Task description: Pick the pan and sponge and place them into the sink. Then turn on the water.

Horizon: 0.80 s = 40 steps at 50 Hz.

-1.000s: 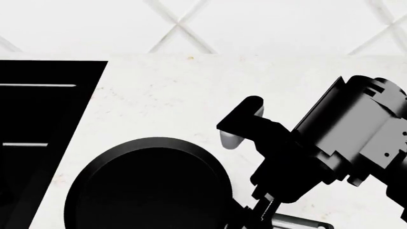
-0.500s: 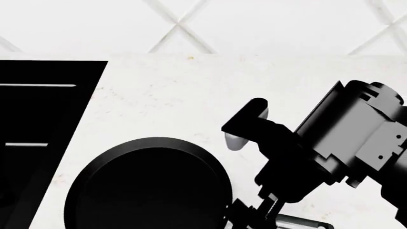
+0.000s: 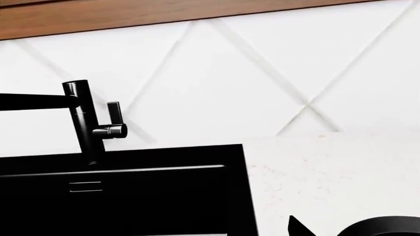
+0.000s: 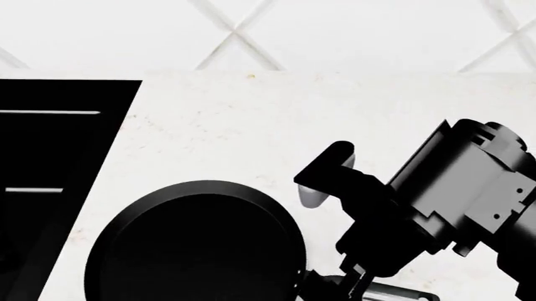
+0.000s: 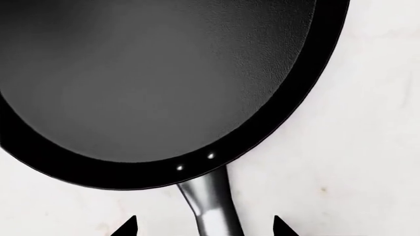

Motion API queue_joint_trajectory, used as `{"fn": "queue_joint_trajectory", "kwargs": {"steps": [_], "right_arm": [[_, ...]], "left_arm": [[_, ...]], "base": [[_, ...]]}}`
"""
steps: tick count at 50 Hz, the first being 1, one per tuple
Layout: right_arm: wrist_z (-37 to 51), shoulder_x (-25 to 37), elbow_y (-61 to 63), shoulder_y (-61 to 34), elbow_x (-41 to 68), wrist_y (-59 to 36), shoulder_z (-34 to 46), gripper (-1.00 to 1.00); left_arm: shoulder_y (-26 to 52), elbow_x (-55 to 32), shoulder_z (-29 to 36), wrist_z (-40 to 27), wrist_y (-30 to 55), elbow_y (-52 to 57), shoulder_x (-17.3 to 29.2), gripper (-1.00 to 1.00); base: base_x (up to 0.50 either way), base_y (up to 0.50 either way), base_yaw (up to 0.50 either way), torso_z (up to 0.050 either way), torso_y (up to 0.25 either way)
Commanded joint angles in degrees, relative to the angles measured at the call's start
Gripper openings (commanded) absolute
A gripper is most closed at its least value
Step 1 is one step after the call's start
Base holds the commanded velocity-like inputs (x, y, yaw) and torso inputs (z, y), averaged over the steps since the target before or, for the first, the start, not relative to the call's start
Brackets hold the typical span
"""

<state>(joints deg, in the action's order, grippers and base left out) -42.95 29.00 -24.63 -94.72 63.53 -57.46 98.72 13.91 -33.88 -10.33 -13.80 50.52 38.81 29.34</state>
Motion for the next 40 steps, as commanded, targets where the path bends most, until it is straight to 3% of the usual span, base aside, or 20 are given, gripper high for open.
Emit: {"fn": "queue_joint_trajectory", "kwargs": {"steps": [1,10,11,29,37,40], "right_arm": [[0.3,0.0,-0.8,2.0,0.4,0.5,0.1,1.0],[-0.7,0.3,-0.1,2.5,-0.5,2.0,0.6,1.0],[-0.7,0.4,0.1,2.4,-0.5,2.0,0.6,-1.0],[1.3,2.3,3.2,1.0,-0.6,6.7,-2.8,-1.0],[8.3,4.9,6.9,0.1,3.8,8.1,-8.8,-1.0],[14.9,5.6,8.0,0.0,7.0,7.5,-12.1,-1.0]], "left_arm": [[-0.5,-0.2,-0.4,0.1,-0.4,-0.2,0.2,1.0],[-1.7,-0.9,-2.5,1.7,-1.5,-1.0,1.4,1.0],[-1.9,-1.0,-2.8,1.9,-1.6,-1.0,1.6,1.0],[-0.6,-0.3,-0.1,-0.3,-0.7,-0.3,0.4,1.0],[-0.7,-0.5,-0.2,-0.4,-0.8,-0.4,0.5,1.0],[-0.7,-0.6,-0.3,-0.5,-0.8,-0.3,0.5,1.0]], "base": [[0.0,0.0,0.0,0.0,0.0],[0.0,0.0,0.0,0.0,0.0],[0.0,0.0,0.0,0.0,0.0],[0.0,0.0,0.0,0.0,0.0],[0.0,0.0,0.0,0.0,0.0],[0.0,0.0,0.0,0.0,0.0]]}}
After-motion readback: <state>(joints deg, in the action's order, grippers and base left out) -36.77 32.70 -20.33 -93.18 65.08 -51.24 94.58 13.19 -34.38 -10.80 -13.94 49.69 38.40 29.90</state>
